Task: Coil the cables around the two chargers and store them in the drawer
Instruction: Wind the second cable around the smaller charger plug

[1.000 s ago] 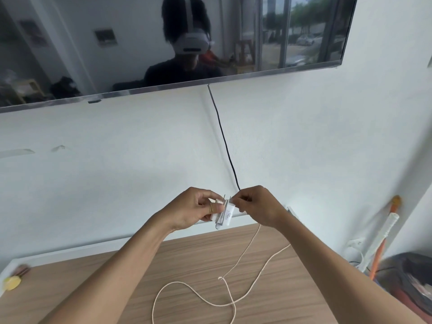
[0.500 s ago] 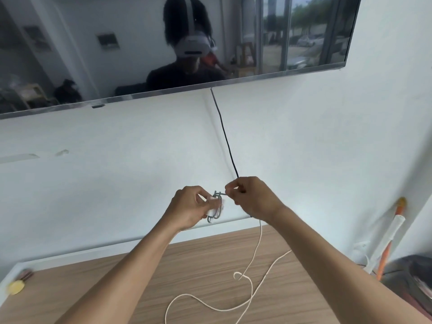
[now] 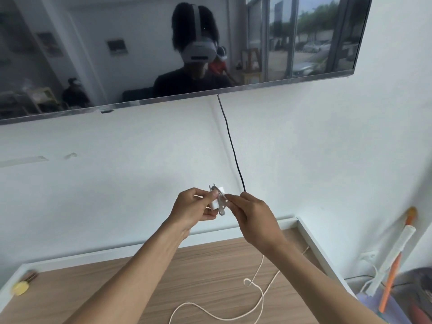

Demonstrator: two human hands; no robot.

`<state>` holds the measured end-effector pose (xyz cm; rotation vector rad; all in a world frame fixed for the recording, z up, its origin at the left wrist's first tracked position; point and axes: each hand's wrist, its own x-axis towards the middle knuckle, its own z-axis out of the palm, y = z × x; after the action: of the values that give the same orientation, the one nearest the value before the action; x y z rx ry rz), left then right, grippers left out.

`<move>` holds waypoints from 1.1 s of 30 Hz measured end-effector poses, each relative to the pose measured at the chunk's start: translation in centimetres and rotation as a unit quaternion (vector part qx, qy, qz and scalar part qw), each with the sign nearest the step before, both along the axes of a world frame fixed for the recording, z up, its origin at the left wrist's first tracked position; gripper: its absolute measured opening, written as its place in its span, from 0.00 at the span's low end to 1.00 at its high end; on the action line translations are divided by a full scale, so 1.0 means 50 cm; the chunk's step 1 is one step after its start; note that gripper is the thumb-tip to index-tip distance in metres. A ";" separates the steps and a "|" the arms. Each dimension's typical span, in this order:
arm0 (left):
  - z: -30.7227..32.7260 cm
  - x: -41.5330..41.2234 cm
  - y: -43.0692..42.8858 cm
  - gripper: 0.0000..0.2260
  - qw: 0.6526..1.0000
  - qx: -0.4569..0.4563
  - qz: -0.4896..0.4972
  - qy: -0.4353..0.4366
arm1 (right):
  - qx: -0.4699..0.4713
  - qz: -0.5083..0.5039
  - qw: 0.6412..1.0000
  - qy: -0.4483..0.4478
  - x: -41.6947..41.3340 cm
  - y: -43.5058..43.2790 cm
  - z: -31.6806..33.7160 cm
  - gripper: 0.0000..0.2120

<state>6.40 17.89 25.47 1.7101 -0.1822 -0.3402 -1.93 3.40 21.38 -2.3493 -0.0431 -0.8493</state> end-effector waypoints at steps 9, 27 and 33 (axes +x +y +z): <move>0.014 -0.025 -0.017 0.20 0.977 -0.142 -0.057 0.146 | -0.057 -0.042 0.996 -0.053 -0.009 -0.018 0.005 0.13; 0.051 -0.024 0.007 0.12 0.956 -0.005 -0.292 -0.010 | 0.097 0.109 0.987 0.064 -0.024 -0.084 0.095 0.08; 0.062 -0.025 0.018 0.13 0.958 0.002 -0.285 -0.040 | 0.173 0.138 0.970 0.099 -0.016 -0.079 0.114 0.07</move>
<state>5.14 18.79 28.55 1.6507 -0.7414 -0.6954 -2.72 -0.56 27.06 -2.0274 -0.1245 -0.4436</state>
